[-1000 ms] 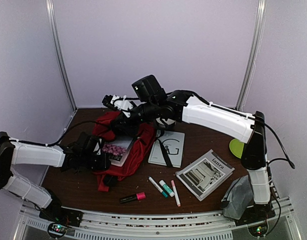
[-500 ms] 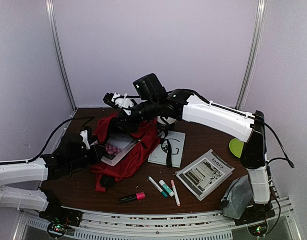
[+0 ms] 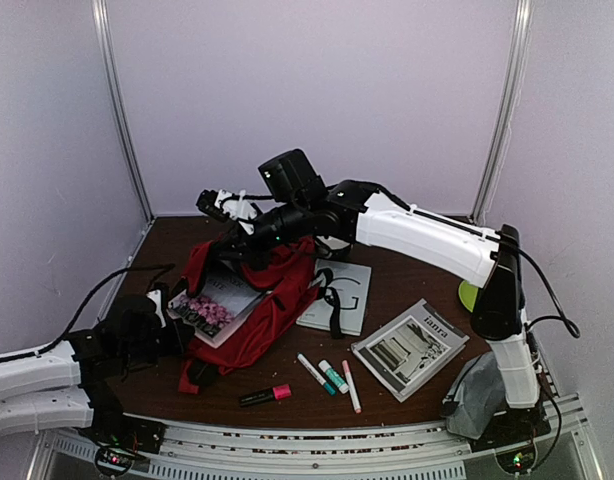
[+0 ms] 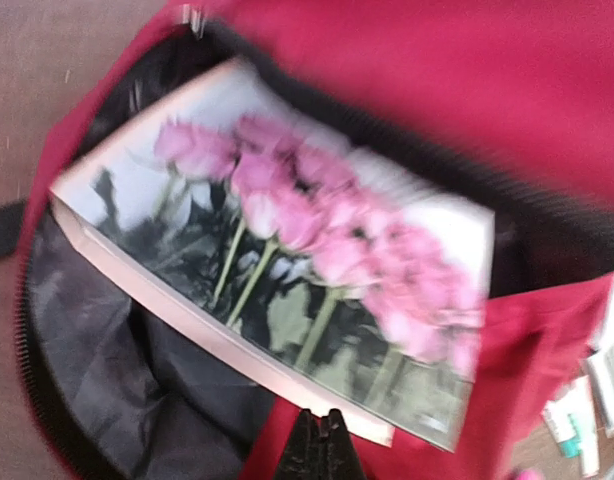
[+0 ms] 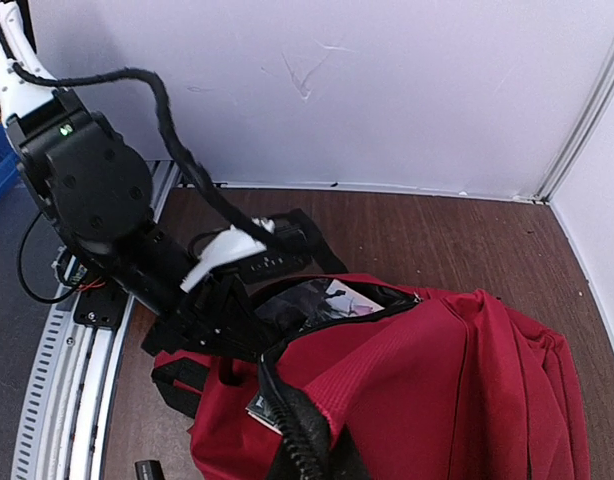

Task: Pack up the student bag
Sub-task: Move the book to the largest pocket of the bag, then place the largest pocket of the student bag.

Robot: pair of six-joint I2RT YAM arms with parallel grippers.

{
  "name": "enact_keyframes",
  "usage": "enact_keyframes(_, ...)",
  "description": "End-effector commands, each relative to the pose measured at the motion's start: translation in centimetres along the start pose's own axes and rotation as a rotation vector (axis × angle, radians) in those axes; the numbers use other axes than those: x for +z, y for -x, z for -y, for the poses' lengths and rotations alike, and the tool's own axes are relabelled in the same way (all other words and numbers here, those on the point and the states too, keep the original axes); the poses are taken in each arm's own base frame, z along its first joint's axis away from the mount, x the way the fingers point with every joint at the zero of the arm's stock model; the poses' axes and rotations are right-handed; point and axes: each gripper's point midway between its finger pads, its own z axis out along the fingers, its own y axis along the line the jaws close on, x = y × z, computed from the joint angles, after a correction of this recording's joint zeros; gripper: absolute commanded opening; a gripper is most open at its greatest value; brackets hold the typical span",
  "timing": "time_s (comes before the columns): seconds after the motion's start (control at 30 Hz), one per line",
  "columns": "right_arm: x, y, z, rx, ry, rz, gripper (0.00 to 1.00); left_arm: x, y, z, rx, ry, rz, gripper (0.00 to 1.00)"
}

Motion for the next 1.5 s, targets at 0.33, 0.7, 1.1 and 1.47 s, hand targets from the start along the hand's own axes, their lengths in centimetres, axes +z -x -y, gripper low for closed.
enact_keyframes(0.33,0.3,3.8,-3.3,-0.059,0.142,0.127,0.00,5.0,1.2,6.1,0.113,-0.165,0.106,0.00)
enact_keyframes(0.7,-0.5,1.4,-3.8,-0.092,0.155,0.042,0.00,3.0,3.5,14.9,0.194,-0.379,0.293,0.00)
enact_keyframes(1.1,-5.5,-4.7,0.1,-0.049,-0.042,-0.130,0.18,-3.6,-1.4,10.0,0.311,-0.318,0.042,0.21)
enact_keyframes(1.47,-10.4,-11.0,1.4,0.153,-0.110,-0.265,0.35,-6.0,2.4,11.8,0.727,-0.226,0.060,0.60)
